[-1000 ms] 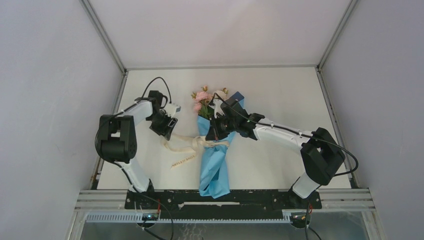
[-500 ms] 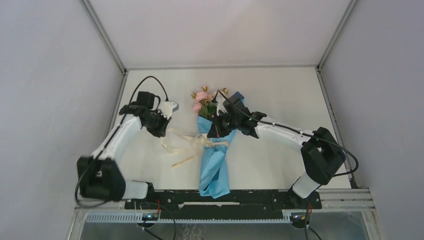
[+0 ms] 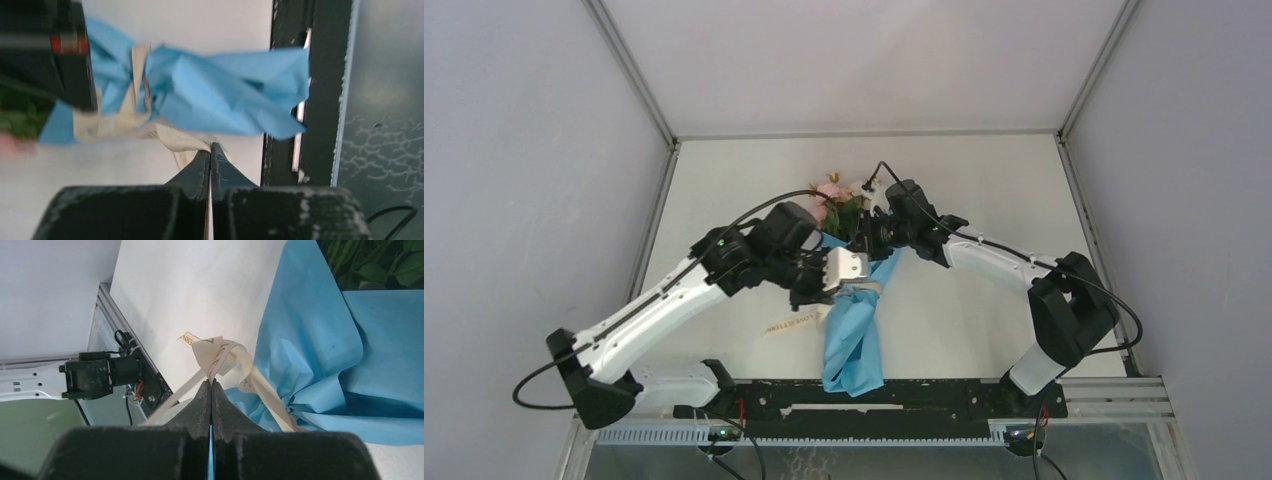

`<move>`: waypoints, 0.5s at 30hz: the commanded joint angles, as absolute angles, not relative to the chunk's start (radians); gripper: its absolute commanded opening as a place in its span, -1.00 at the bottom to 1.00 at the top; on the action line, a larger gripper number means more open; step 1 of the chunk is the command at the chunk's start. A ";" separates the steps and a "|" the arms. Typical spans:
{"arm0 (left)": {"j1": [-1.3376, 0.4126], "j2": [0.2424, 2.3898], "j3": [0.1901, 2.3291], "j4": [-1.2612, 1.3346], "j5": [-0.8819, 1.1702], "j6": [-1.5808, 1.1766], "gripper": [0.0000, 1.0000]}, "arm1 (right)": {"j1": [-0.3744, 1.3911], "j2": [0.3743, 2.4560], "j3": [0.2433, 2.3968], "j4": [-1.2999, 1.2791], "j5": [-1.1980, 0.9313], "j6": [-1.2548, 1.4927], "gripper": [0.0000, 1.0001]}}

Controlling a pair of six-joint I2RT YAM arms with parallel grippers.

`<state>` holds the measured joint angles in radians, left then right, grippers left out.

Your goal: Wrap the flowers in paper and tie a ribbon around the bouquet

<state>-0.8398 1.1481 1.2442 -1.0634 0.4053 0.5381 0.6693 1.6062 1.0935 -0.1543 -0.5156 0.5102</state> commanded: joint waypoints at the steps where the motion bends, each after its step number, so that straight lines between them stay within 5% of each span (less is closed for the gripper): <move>1: -0.951 1.265 1.434 -0.964 0.492 0.469 -1.00 | 0.641 1.560 1.100 -0.109 -0.562 0.550 -1.00; 15: -1.096 1.579 1.628 -0.716 0.507 0.286 -1.00 | 0.554 1.572 1.100 -0.092 -0.639 0.508 -1.00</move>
